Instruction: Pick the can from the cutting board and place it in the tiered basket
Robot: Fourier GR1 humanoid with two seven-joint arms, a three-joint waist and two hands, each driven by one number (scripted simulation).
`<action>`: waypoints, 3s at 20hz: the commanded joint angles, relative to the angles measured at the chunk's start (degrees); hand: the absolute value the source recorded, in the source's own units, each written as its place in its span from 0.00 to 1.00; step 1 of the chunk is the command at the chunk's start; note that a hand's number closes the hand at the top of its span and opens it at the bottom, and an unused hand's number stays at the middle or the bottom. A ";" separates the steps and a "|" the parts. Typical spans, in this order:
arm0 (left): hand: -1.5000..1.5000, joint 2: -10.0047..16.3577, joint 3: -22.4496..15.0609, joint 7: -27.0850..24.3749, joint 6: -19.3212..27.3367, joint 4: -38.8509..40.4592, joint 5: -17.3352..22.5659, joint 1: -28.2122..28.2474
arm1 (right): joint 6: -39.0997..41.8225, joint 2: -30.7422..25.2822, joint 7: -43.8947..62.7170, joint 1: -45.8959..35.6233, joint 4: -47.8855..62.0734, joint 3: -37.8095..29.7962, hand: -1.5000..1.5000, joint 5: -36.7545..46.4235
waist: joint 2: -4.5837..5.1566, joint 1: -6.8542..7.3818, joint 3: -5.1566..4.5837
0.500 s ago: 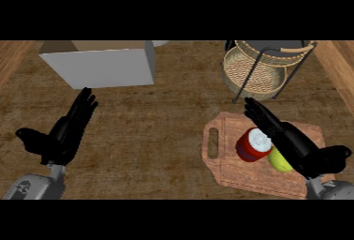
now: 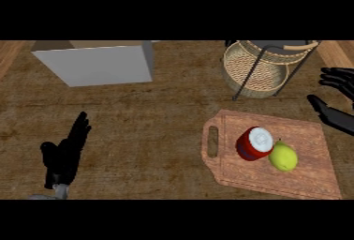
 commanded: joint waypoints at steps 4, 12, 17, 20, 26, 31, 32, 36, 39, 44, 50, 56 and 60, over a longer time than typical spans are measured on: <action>0.50 -4.31 -3.73 3.23 5.94 0.16 -5.71 0.34 | -2.79 3.83 -5.46 4.33 -0.37 -12.23 0.00 -6.98 | -0.06 1.14 0.03; 0.50 -3.84 -2.00 1.75 5.16 -1.12 -5.58 3.69 | 8.10 -10.61 12.17 14.80 -13.41 -4.98 0.00 -1.68 | -0.33 0.58 -0.18; 0.50 -6.03 -2.80 0.49 5.57 1.35 -6.50 2.13 | 12.17 -21.72 22.45 14.59 -21.97 0.26 0.00 6.15 | -0.06 0.58 -0.40; 0.50 -4.91 -2.64 1.07 4.50 -0.58 -6.32 2.74 | 11.77 -24.86 28.84 14.21 -25.19 2.63 0.00 11.47 | -0.03 1.72 -0.22; 0.50 -6.90 -2.84 0.30 4.56 2.23 -8.09 1.29 | 5.50 -20.94 46.10 9.94 -36.15 12.84 0.00 24.77 | 0.09 2.11 -0.10; 0.50 -7.01 -2.97 0.38 3.30 -0.32 -8.10 4.37 | 6.89 -14.48 55.02 1.87 -32.94 22.52 0.00 34.58 | 0.15 2.93 -0.07; 0.50 -4.40 -0.84 2.81 2.10 -3.64 -7.37 4.48 | 9.74 -13.51 53.94 -0.28 -29.78 19.86 0.00 32.80 | 0.09 2.66 -0.03; 0.50 -6.50 -0.17 1.04 2.59 0.90 -8.61 1.95 | 10.83 -11.23 56.61 2.64 -29.70 26.58 0.00 42.20 | 0.10 2.09 -0.05; 0.50 -6.66 -0.94 1.51 3.09 -0.87 -9.73 3.74 | 15.11 -9.73 58.88 -0.89 -25.90 28.39 0.00 43.07 | 0.12 2.41 -0.04; 0.50 -6.73 -0.87 2.45 2.01 -3.03 -10.53 5.05 | 20.40 -4.08 64.95 -4.95 -24.79 30.46 0.00 44.21 | 0.05 2.29 -0.04; 0.50 -6.37 3.50 2.07 -1.60 -0.60 -8.20 4.17 | 21.13 3.32 62.64 -6.70 -18.78 30.70 0.00 46.54 | 0.11 2.27 -0.04; 0.50 -8.16 1.53 2.88 0.50 -0.96 -11.54 4.33 | 26.92 1.55 65.19 -4.91 -18.00 31.80 0.00 46.63 | 0.05 2.00 -0.05; 0.50 -8.34 1.87 4.37 0.64 -3.47 -11.59 5.27 | 29.16 0.71 65.86 -3.09 -18.63 29.49 0.00 44.34 | -0.05 1.75 -0.03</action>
